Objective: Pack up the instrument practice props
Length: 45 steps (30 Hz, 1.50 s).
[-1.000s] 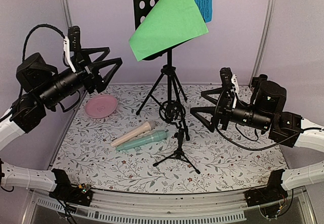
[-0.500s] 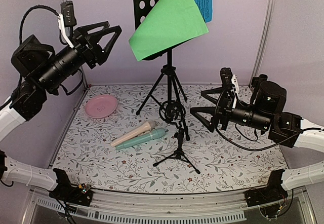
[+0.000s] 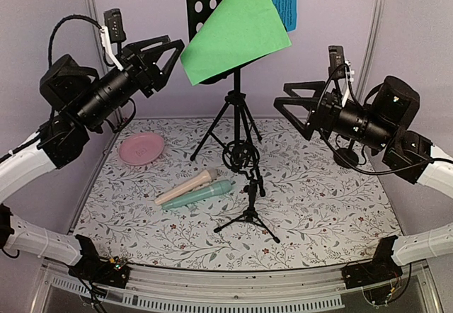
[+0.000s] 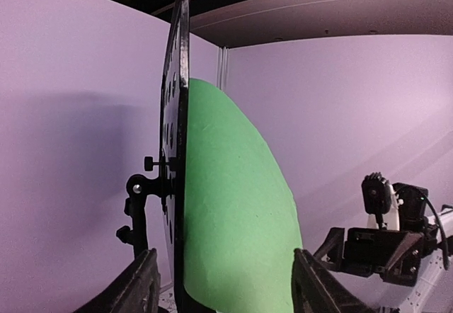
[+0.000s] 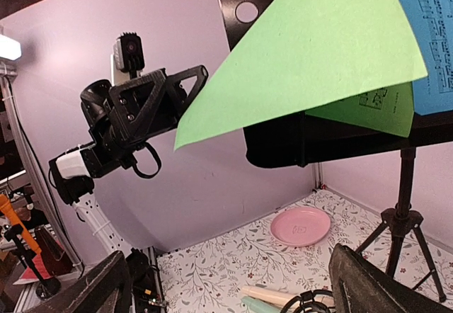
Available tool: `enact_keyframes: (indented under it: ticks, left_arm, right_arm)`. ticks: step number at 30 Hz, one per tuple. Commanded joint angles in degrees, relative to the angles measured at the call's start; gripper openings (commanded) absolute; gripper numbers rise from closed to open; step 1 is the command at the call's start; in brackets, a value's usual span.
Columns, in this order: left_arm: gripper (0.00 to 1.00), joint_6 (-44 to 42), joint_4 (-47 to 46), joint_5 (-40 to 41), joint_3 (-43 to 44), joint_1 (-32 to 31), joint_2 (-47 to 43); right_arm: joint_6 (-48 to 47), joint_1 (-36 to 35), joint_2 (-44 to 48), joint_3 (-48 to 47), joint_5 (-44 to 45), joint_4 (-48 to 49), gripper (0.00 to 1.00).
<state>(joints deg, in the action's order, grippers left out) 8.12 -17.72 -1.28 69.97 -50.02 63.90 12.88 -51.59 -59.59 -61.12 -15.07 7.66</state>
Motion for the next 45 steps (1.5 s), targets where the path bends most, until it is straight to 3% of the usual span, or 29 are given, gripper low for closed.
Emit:
enact_keyframes:
  ticks: [1, 6, 12, 16, 26, 31, 43, 45]
  left_arm:
    - [0.63, 3.08, -3.27, -4.49, 0.56, 1.35, 1.08]
    - [0.59, 3.06, -0.89, -5.68, 2.7, 1.52, 2.63]
    - [0.58, 2.95, -0.14, -7.52, 3.49, 2.67, 2.78]
    - [0.58, 3.13, -0.03, -7.94, 3.46, 3.19, 2.44]
    - [0.58, 3.82, -0.06, -8.9, 3.24, 3.87, 2.02]
    - [0.58, 3.86, -0.04, -9.07, 3.33, 3.93, 2.02]
    - [0.58, 3.79, 0.12, -9.18, 3.06, 4.07, 1.24]
    - [0.58, 3.67, 0.19, -8.97, 3.06, 4.09, 1.14]
  right_arm:
    - [5.6, 1.04, -0.08, -2.13, 1.18, 6.22, 0.99]
    - [8.64, 2.48, -1.6, -5.39, 4.15, 7.35, 0.99]
    - [16.41, 13.63, -8.13, -13.01, -11.27, 7.66, 0.99]
    - [18.76, 15.62, -12.49, -16.89, -18.66, 8.59, 0.98]
    - [20.99, 16.18, -17.94, -20.38, -26.45, 13.51, 0.67]
    - [23.87, 17.49, -19.44, -20.32, -28.8, 19.09, 0.57]
    - [27.08, 18.13, -21.76, -21.67, -29.69, 23.89, 0.15]
    - [27.19, 18.19, -21.75, -21.89, -30.18, 24.46, 0.12]
